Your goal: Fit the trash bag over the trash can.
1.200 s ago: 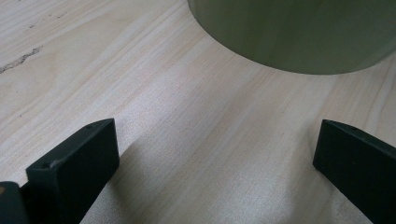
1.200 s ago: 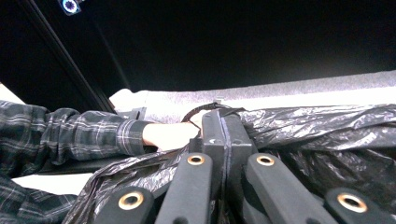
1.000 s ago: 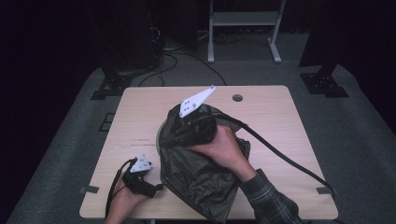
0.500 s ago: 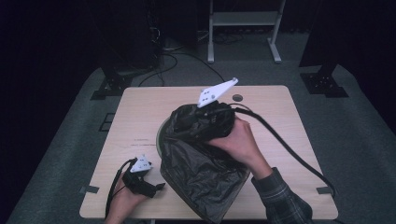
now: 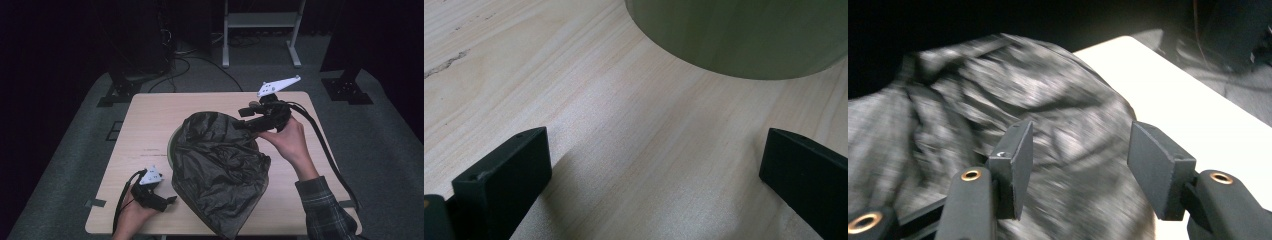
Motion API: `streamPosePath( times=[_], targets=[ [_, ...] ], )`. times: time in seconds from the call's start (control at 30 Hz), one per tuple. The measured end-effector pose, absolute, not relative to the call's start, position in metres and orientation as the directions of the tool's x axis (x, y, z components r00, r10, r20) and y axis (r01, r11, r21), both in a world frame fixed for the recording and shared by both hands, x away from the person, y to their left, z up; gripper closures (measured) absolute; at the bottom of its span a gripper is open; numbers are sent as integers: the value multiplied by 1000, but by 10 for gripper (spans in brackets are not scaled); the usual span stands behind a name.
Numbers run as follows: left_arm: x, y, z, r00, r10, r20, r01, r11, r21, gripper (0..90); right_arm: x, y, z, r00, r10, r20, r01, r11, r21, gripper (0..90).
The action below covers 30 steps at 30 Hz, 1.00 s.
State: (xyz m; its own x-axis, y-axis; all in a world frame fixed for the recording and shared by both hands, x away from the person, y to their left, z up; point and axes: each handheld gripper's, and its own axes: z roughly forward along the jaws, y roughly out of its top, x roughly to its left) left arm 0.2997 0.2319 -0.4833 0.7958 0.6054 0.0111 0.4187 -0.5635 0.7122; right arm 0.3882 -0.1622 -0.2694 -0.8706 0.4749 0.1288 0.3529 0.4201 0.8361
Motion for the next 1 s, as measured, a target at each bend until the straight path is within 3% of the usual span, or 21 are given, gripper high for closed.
streamPosePath(
  times=[0.17,0.23,0.47,0.77,1.0],
  targets=[
    [300,232,-483,796,606,11,419,-563,712,0,401,-166,-286,-848,505,159,406,427,808,448],
    [300,232,-483,796,606,11,419,-563,713,0,404,-165,-292,-853,488,185,419,428,801,564],
    [300,232,-483,796,605,11,419,-563,712,0,403,-163,-296,-858,486,167,411,451,792,772],
    [300,232,-483,796,605,11,419,-563,712,0,397,-165,-289,-868,477,141,374,439,817,896],
    [300,232,-483,796,605,11,419,-563,712,0,393,-151,-292,-884,451,124,356,474,805,896]
  ],
)
